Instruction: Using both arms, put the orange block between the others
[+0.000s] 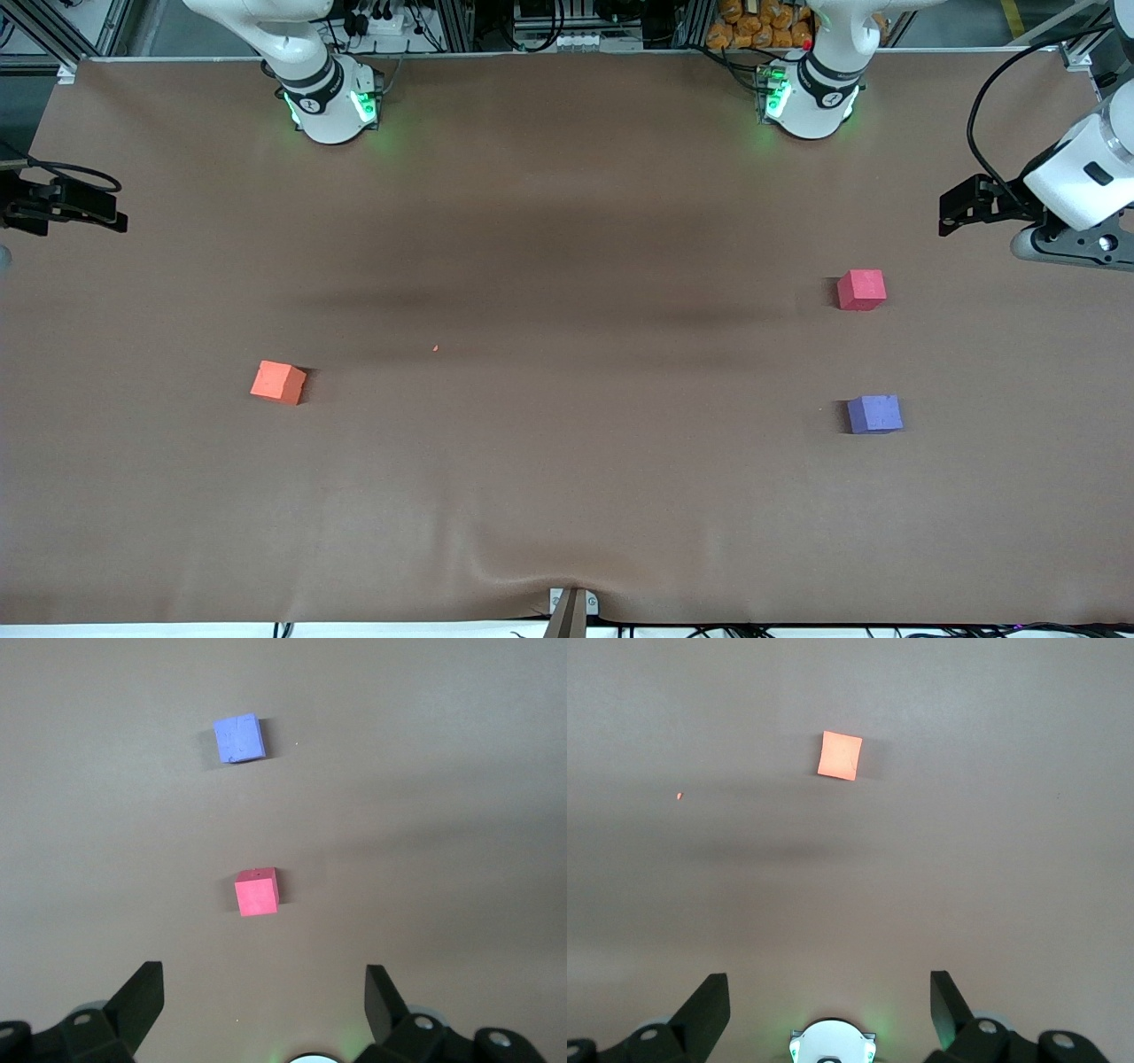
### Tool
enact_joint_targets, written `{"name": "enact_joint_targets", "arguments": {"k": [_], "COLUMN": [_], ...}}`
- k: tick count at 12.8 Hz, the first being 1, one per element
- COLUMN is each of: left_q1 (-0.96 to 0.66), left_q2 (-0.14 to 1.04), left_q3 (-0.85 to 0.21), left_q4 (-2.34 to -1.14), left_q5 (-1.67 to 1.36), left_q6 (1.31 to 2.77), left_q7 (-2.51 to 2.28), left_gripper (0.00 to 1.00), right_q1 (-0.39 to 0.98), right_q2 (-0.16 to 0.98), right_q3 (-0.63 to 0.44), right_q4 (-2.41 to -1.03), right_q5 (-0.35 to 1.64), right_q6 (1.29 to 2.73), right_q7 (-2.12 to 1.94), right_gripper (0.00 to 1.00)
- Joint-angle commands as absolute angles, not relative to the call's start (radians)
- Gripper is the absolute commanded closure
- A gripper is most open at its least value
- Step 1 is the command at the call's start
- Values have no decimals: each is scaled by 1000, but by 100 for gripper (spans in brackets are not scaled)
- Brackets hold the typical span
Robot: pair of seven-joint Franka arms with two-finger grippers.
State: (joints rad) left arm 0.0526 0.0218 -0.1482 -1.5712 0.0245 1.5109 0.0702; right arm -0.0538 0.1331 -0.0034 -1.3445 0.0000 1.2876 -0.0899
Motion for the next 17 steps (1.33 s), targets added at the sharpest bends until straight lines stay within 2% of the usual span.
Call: {"name": "enact_joint_targets", "arguments": {"k": [1, 17], "left_q1": [57, 40], "left_q2": [26, 38], "left_q3": [-155, -158], "left_q4": [-1557, -1560], "left_q5": [41, 44], "left_q6": [1494, 1494], "left_q7": [54, -9], "left_gripper": [0, 0], "right_q1": [-44, -44], "right_q2": [117, 117], "right_q3": [-5, -6], "right_q4": [-1347, -1345], "right_q5": [-15, -14], "right_q6": [1278, 1278], "right_q7": [-77, -77], "right_gripper": [0, 0]}}
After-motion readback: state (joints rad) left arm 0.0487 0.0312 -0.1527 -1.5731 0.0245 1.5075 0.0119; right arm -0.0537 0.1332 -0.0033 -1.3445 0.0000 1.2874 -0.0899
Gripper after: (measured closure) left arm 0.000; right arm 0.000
